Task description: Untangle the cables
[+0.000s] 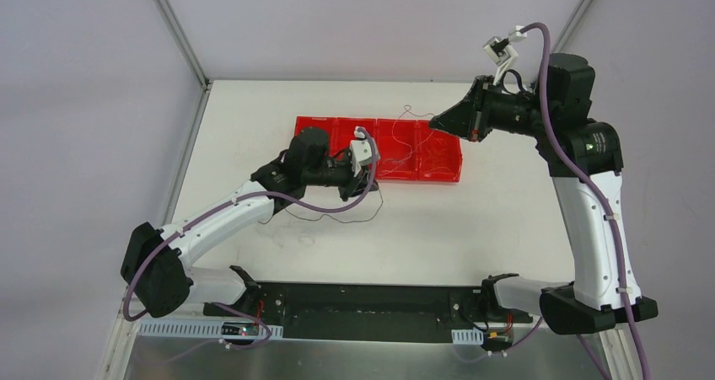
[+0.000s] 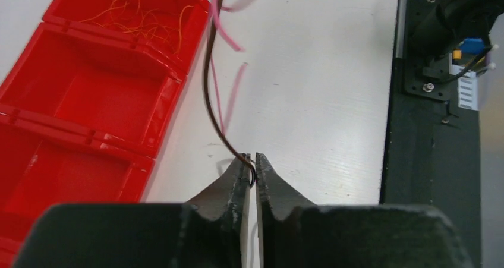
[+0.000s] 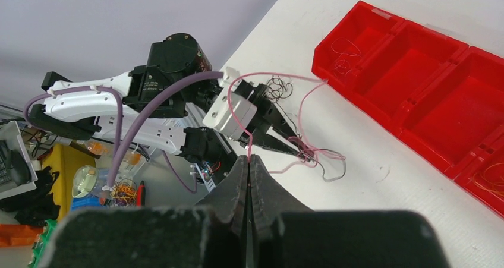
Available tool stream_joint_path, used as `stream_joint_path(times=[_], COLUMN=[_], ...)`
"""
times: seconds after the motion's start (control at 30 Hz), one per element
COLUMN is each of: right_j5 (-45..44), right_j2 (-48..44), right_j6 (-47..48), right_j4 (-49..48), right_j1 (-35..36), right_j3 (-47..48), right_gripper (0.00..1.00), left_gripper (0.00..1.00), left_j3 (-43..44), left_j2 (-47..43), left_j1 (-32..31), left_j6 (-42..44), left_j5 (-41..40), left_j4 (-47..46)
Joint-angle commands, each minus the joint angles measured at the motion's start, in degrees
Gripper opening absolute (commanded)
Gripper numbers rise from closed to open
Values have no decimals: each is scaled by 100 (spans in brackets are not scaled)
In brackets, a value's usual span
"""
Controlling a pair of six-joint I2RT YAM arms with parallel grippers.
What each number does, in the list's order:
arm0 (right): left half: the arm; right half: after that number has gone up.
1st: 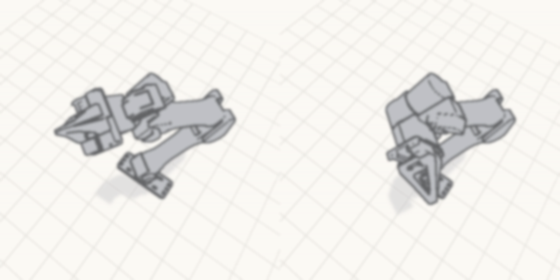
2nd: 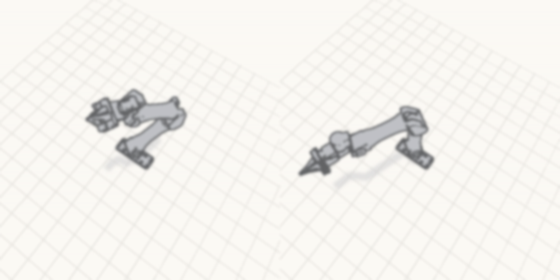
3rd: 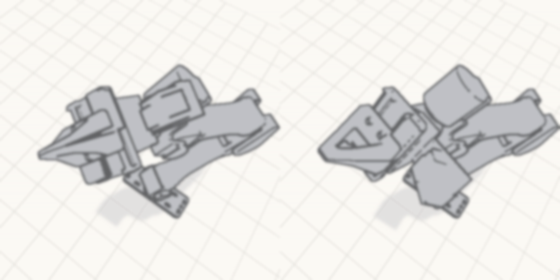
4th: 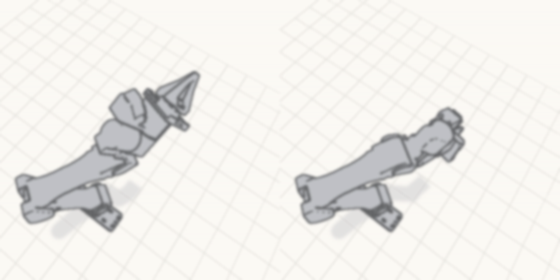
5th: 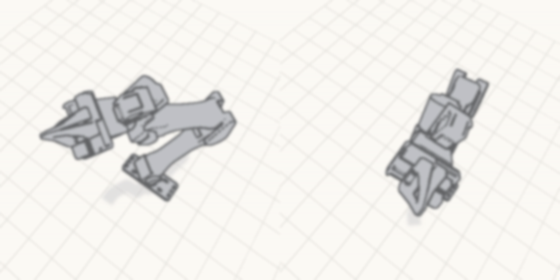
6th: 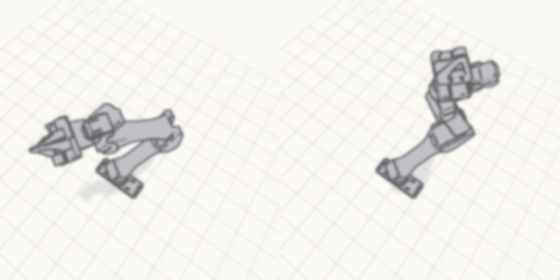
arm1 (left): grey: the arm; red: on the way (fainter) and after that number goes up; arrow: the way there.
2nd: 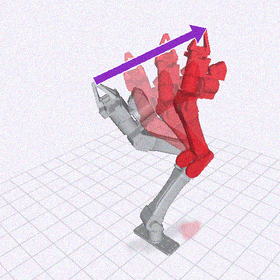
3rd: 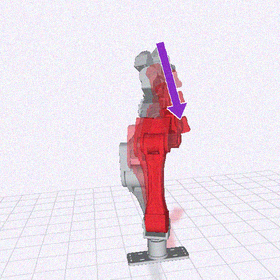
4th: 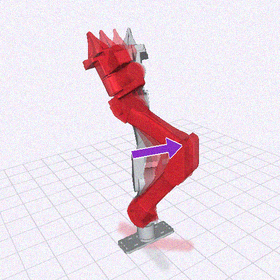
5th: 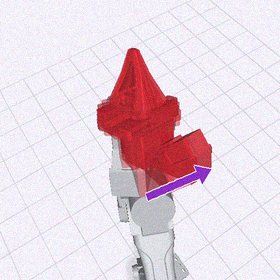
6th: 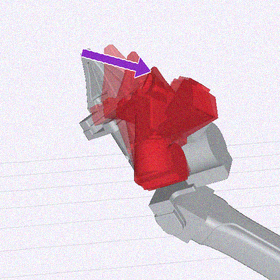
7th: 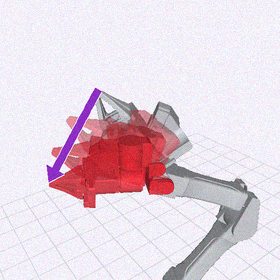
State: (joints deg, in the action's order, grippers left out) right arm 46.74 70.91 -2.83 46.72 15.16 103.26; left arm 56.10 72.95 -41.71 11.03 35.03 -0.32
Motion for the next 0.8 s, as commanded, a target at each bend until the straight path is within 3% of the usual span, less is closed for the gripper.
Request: stream_joint_path(times=[0.0, 0.1, 0.2, 0.37, 0.47, 0.5, 0.57, 0.6, 0.77], right_j5=[-296, -593, -709, -737, -631, -583, -582, -606, -773], right_j2=[-139, -116, -39, 194, 297, 347, 495, 583, 1081], right_j6=[-3, 195, 239, 245, 244, 203, 174, 189, 99], right_j4=[-67, 49, 44, -94, -355, -462, -576, -645, -1117], right_j1=[20, -61, -292, -669, -674, -666, -591, -536, -204], right_j3=[194, 393, 615, 852, 761, 703, 646, 636, 684], right_gripper=[0, 0, 0, 0, 0, 0, 0, 0, 0], left_gripper=[0, 0, 0, 0, 0, 11, 51, 62, 83], left_j3=[-147, -751, -1459, -1800, -1750, -1684, -1485, -1365, -779], left_j2=[-252, -691, -1164, -1424, -1437, -1423, -1406, -1410, -1616], left_j1=[-64, 97, 819, 1313, 1316, 1319, 1335, 1359, 1879], left_j6=[495, 1204, 1999, 3147, 3206, 3072, 2699, 2428, 1173], left_j5=[-314, -274, 183, 310, 261, 209, 122, 107, 492], left_j4=[-54, 587, 1279, 2500, 2722, 2729, 2806, 2857, 2991])
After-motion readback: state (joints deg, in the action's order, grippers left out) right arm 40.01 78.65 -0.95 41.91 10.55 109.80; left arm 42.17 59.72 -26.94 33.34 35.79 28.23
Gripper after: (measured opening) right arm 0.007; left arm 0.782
